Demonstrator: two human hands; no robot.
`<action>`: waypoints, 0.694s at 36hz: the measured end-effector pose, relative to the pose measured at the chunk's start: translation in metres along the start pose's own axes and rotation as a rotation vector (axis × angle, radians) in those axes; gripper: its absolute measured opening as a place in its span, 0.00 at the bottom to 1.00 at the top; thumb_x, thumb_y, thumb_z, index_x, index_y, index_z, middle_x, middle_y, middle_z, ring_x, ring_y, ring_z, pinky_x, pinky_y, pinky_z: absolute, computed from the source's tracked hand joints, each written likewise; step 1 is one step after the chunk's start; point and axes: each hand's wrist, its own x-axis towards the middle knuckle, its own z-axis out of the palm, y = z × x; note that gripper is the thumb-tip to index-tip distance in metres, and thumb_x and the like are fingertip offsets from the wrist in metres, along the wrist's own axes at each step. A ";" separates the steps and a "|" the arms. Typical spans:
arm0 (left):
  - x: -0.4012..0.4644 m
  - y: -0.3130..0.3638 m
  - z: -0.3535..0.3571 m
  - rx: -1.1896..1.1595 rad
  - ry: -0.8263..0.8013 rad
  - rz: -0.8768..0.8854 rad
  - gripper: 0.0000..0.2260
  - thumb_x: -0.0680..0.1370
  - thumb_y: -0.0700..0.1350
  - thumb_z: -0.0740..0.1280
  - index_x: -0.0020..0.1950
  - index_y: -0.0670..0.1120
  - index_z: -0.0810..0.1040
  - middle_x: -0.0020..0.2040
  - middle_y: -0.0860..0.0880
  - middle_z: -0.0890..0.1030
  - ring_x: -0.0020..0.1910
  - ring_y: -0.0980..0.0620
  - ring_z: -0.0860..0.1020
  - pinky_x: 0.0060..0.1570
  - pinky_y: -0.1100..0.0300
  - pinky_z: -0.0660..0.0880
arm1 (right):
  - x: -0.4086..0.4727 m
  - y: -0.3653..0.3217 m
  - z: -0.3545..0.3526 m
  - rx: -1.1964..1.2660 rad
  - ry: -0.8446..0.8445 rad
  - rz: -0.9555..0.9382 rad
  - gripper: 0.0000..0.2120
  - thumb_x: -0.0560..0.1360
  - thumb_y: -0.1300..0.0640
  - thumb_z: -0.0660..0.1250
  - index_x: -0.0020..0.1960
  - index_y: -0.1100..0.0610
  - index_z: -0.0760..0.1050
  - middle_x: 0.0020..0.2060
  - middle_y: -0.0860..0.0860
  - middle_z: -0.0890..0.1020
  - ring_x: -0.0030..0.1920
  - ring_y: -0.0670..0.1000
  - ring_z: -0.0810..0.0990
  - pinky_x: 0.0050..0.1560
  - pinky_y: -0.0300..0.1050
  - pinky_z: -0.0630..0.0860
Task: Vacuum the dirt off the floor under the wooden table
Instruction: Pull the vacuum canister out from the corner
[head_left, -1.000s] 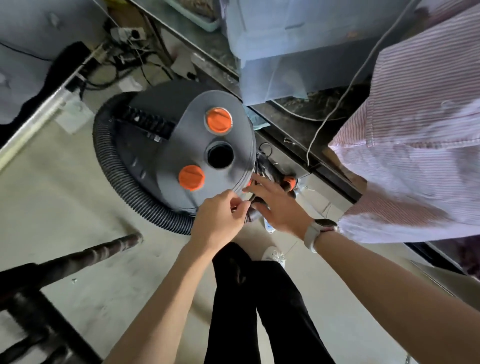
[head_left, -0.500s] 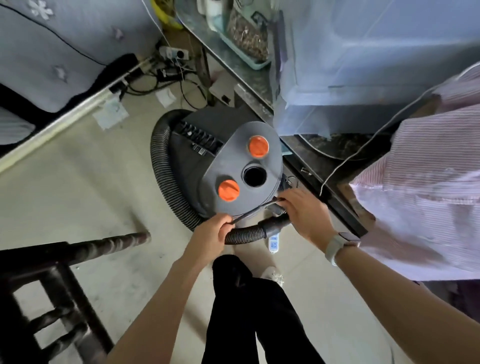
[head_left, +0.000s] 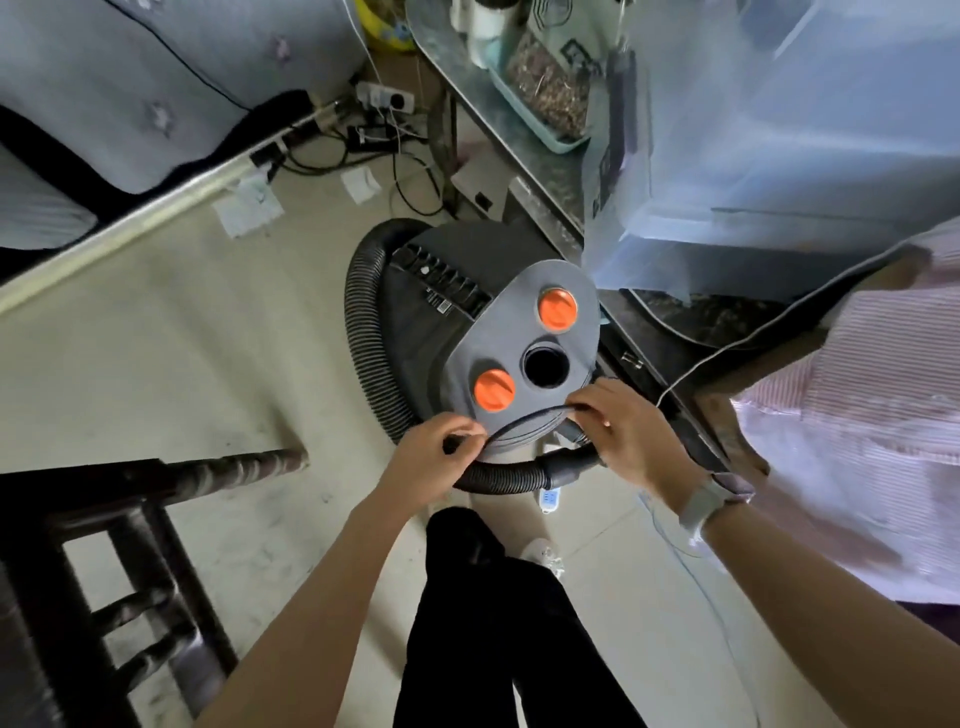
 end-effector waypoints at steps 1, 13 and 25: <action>0.000 -0.005 -0.003 0.012 0.093 -0.004 0.05 0.76 0.40 0.68 0.51 0.44 0.80 0.49 0.51 0.80 0.48 0.58 0.77 0.53 0.63 0.72 | 0.004 -0.003 -0.004 -0.007 -0.049 0.009 0.17 0.75 0.49 0.57 0.50 0.58 0.79 0.43 0.51 0.80 0.45 0.48 0.74 0.47 0.42 0.68; 0.027 -0.045 -0.010 -0.342 0.280 -0.472 0.29 0.77 0.45 0.68 0.73 0.41 0.58 0.66 0.42 0.72 0.64 0.42 0.72 0.64 0.51 0.70 | 0.033 -0.054 0.054 -0.360 -0.616 0.139 0.16 0.80 0.46 0.55 0.59 0.50 0.76 0.57 0.51 0.79 0.59 0.56 0.76 0.57 0.50 0.72; 0.018 -0.045 -0.011 -0.328 0.307 -0.397 0.24 0.76 0.45 0.68 0.69 0.42 0.65 0.55 0.48 0.75 0.52 0.50 0.75 0.52 0.58 0.72 | 0.026 -0.045 0.067 -0.120 -0.358 0.283 0.14 0.81 0.55 0.53 0.52 0.58 0.76 0.49 0.57 0.81 0.53 0.59 0.76 0.53 0.50 0.70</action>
